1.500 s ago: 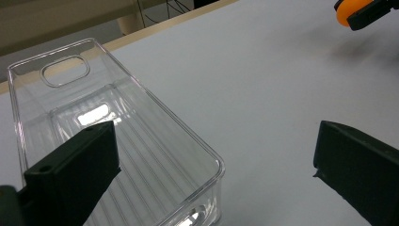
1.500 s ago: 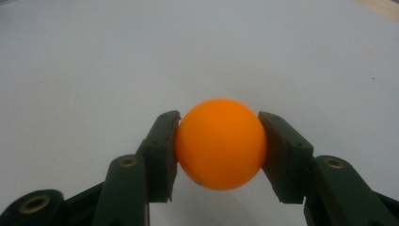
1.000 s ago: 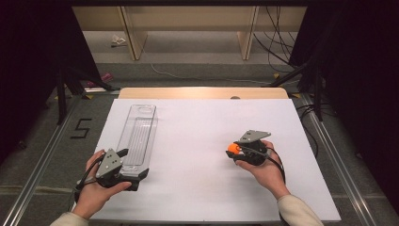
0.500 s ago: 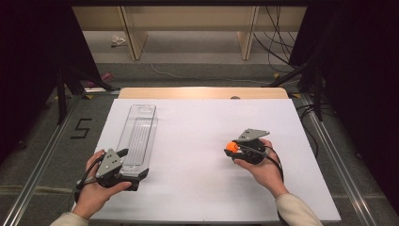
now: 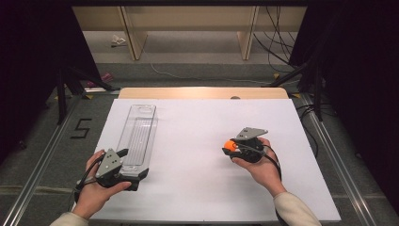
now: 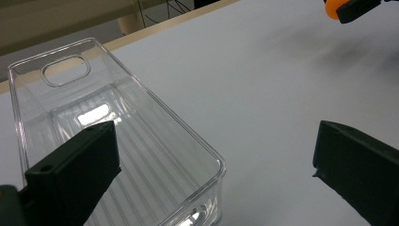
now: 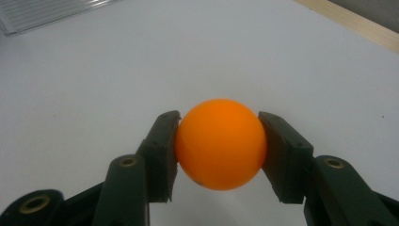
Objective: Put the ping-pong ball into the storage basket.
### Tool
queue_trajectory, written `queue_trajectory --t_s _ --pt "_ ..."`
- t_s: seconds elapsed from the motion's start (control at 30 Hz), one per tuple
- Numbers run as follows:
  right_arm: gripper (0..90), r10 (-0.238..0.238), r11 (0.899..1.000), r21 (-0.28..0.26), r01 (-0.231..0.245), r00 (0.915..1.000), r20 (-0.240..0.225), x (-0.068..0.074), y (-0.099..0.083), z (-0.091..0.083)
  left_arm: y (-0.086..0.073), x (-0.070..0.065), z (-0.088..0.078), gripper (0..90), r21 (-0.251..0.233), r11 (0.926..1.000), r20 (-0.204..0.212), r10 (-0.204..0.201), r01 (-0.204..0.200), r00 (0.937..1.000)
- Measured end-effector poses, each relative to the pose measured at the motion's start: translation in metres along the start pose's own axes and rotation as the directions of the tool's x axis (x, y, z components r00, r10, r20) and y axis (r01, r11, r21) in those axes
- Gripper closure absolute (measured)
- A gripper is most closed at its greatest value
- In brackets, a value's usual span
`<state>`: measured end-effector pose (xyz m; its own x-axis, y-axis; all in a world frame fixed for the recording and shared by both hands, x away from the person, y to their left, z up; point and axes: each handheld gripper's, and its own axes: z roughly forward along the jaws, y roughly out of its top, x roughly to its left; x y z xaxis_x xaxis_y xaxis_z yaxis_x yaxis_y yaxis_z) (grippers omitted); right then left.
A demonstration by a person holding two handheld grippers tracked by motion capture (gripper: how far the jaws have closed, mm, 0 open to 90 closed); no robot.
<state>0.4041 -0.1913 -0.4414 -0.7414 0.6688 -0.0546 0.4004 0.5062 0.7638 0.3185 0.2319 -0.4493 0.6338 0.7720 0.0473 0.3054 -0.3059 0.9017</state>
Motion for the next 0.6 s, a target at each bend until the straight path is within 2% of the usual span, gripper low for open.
queue_trajectory --t_s 0.6 --pt "51.2 -0.002 1.0 -0.013 0.002 1.0 -0.002 0.0005 0.0059 0.0023 -0.0001 0.0006 -0.0001 0.5 0.0 1.0 -0.003 0.0 0.0 1.0"
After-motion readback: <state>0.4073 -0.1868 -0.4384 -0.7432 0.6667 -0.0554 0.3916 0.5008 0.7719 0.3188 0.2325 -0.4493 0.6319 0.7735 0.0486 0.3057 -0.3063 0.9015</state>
